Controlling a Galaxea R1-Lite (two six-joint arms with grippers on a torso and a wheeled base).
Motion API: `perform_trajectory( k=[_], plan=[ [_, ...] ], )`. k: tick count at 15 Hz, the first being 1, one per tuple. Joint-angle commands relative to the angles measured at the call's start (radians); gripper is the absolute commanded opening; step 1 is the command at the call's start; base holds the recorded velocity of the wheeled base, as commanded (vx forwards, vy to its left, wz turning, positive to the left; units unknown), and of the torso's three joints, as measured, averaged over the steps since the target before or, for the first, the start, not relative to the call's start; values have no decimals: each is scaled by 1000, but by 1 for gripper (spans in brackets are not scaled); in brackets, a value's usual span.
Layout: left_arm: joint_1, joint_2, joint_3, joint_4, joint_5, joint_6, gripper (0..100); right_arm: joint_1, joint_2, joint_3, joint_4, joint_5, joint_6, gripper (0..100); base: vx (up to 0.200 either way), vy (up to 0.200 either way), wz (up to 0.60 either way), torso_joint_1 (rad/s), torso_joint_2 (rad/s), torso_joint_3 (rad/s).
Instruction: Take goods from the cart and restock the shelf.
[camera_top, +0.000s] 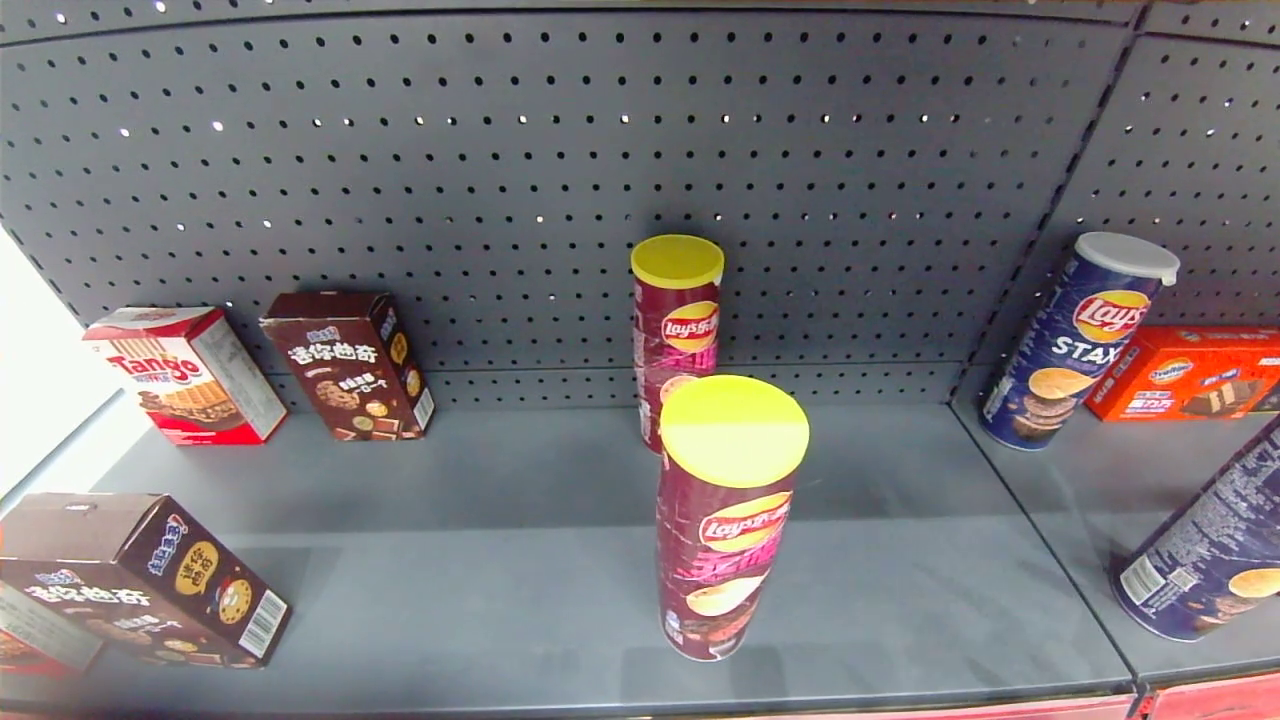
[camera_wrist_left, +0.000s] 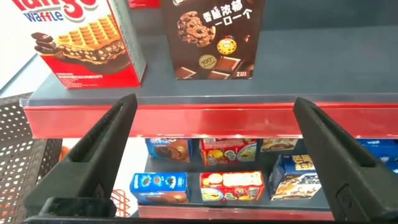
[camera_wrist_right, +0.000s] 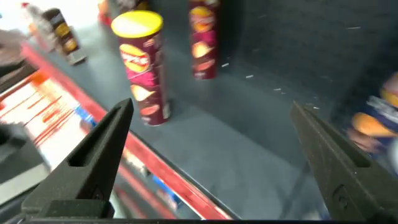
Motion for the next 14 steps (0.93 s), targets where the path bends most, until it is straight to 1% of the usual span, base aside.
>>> perform_trajectory(
  k=[1, 2, 3, 4, 5, 6, 9, 11, 14],
  plan=[
    [0, 2, -2, 0, 0, -1, 100, 102, 158, -28, -11, 1, -6, 100, 0, 0, 0, 0, 0, 0],
    [0, 2, -2, 0, -2, -2, 100, 133, 191, -31, -42, -3, -6, 100, 0, 0, 0, 0, 0, 0],
    [0, 2, -2, 0, -2, -2, 100, 133, 191, -31, -42, -3, -6, 100, 0, 0, 0, 0, 0, 0],
    [0, 2, -2, 0, -2, -14, 100, 157, 266, -34, -120, -3, -6, 100, 0, 0, 0, 0, 0, 0],
    [0, 2, -2, 0, -2, -30, 100, 167, 291, -48, -131, -3, -6, 100, 0, 0, 0, 0, 0, 0],
    [0, 2, -2, 0, -3, -34, 100, 170, 303, -54, -131, -4, -4, 100, 0, 0, 0, 0, 0, 0],
    [0, 2, -2, 0, -14, -33, 100, 194, 368, -60, -132, -35, -4, 100, 0, 0, 0, 0, 0, 0],
    [0, 2, -2, -2, -19, -31, 100, 232, 420, -58, -135, -67, -4, 100, 0, 0, 0, 0, 0, 0],
    [0, 2, -2, 0, -19, -30, 100, 236, 481, -46, -135, -110, -3, 100, 0, 0, 0, 0, 0, 0]
  ],
)
